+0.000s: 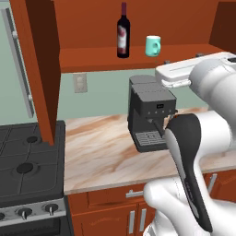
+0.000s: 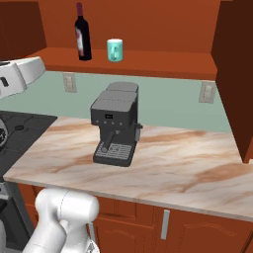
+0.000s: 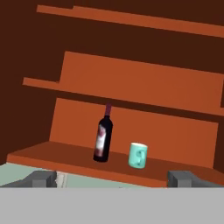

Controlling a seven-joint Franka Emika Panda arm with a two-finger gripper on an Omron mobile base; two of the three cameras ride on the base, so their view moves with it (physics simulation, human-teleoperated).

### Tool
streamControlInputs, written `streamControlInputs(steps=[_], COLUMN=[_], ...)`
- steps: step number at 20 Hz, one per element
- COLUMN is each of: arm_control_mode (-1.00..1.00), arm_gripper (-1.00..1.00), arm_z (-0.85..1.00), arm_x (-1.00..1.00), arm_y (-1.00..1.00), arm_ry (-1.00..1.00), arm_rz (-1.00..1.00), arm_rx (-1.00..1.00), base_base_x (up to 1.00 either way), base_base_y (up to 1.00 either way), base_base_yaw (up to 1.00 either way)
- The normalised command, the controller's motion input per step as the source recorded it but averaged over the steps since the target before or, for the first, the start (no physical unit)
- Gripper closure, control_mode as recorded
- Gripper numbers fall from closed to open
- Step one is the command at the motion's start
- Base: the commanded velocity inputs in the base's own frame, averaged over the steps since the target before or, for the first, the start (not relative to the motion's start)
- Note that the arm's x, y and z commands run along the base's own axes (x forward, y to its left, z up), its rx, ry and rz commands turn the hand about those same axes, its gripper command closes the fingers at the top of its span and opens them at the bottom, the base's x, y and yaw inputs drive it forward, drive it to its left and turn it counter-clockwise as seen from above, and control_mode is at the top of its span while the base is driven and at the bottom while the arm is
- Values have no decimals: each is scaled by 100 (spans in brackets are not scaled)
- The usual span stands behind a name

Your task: Open the cabinet directly in front. Then move the wine and the mug to the dining counter with the candle on it.

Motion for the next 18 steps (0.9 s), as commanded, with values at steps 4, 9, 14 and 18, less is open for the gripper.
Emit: streamControlInputs(steps=[4, 9, 14, 18], arm_control_mode=[-100, -100, -100, -100], arm_gripper=[-100, -100, -100, -100], arm_z=[29, 26, 4, 0], arm_x=[7, 1, 0, 0], arm_y=[0, 3, 5, 2], arm_ry=[0, 2, 6, 10], arm_rz=[0, 0, 0, 0], arm_rx=[0, 0, 0, 0], base_base_x=[0, 0, 0, 0], base_base_y=[0, 0, 0, 0], base_base_yaw=[0, 0, 0, 0])
